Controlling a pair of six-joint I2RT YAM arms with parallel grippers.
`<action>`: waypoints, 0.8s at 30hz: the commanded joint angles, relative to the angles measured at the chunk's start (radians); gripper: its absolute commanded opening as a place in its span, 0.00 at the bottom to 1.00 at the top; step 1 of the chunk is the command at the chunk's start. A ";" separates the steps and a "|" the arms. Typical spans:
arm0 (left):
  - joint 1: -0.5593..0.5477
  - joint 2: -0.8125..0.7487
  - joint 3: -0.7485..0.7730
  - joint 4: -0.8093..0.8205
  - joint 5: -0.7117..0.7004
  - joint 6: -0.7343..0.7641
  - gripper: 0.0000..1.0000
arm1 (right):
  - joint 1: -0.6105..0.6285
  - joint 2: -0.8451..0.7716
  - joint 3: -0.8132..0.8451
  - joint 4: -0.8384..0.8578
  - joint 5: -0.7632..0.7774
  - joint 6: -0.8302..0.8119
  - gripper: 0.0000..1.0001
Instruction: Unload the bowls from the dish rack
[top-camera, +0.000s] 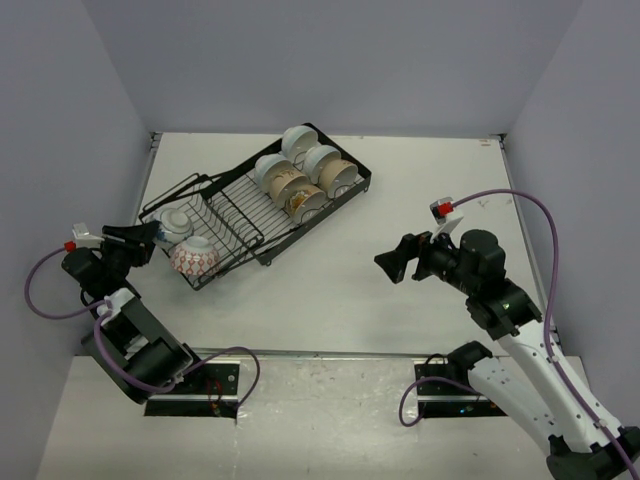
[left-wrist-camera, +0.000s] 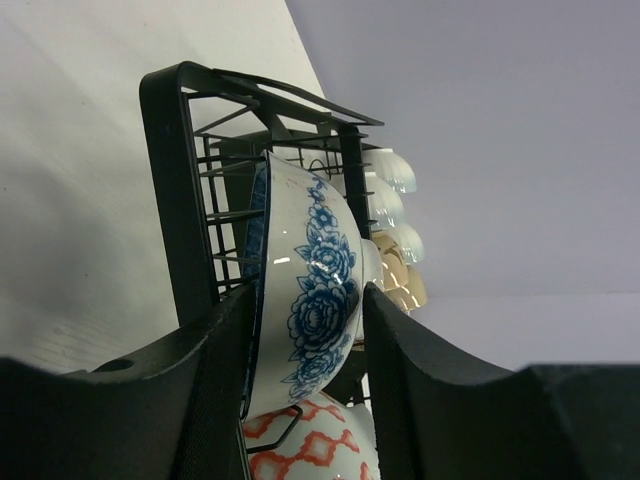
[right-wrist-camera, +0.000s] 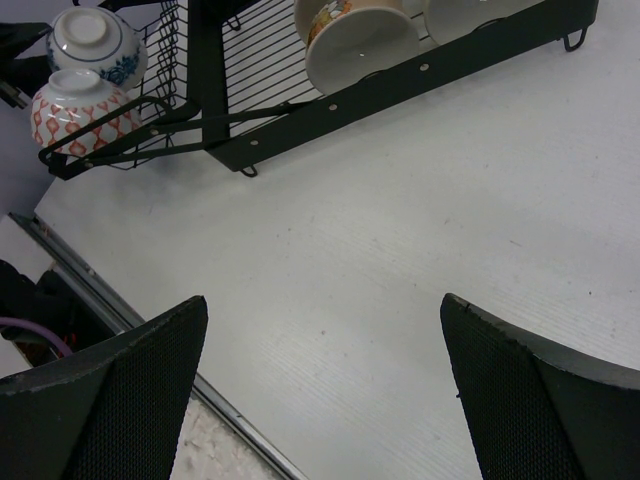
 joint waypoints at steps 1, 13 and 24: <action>-0.010 0.008 -0.015 -0.005 0.001 0.001 0.48 | 0.004 -0.005 0.004 0.039 -0.012 -0.014 0.99; -0.012 0.022 -0.012 0.003 0.006 -0.003 0.35 | 0.004 0.000 0.003 0.040 -0.009 -0.013 0.99; -0.052 0.037 0.012 0.013 -0.042 -0.014 0.32 | 0.005 -0.005 0.003 0.036 -0.002 -0.014 0.99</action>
